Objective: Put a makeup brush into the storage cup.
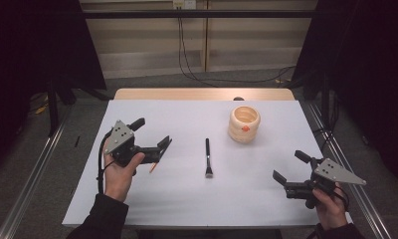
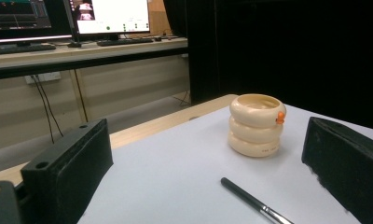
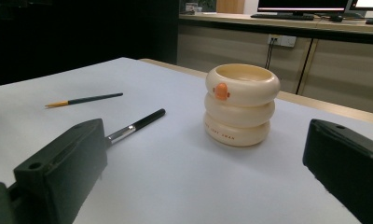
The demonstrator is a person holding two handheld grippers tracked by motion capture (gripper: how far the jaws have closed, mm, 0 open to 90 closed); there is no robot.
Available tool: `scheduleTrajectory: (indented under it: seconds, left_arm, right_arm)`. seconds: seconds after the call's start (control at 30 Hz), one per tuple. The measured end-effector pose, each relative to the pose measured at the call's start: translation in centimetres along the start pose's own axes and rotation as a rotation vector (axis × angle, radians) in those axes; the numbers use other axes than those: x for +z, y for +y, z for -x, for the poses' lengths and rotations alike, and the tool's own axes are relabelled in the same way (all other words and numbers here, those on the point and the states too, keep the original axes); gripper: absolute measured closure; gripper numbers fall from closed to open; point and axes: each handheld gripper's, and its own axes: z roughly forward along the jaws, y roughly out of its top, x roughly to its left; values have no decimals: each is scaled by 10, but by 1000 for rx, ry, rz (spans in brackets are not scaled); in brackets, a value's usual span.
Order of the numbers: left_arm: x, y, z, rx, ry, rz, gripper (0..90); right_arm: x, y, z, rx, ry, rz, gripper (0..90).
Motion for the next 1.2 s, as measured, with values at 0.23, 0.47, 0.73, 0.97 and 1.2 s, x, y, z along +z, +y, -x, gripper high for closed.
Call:
scheduleTrajectory:
  seconds: [0.23, 0.47, 0.73, 0.97, 1.2]
  left_arm:
    - [11, 1, -8, 4, 2, -22, 22]
    - [24, 5, -14, 32, 13, -35, 28]
    - [38, 9, -23, 13, 9, -101, 29]
    - [35, 7, -28, -17, 19, -211, 54]
    - [37, 7, -33, -78, 24, -367, 63]
  right_arm:
    - [0, -1, 1, 0, 1, -6, 0]
    - [0, -1, 0, 8, 2, -8, 0]
    - [0, -1, 1, 4, 8, -5, 0]
    - [0, -1, 0, 7, 7, -8, 0]
    - [0, -1, -1, 10, 3, -13, 0]
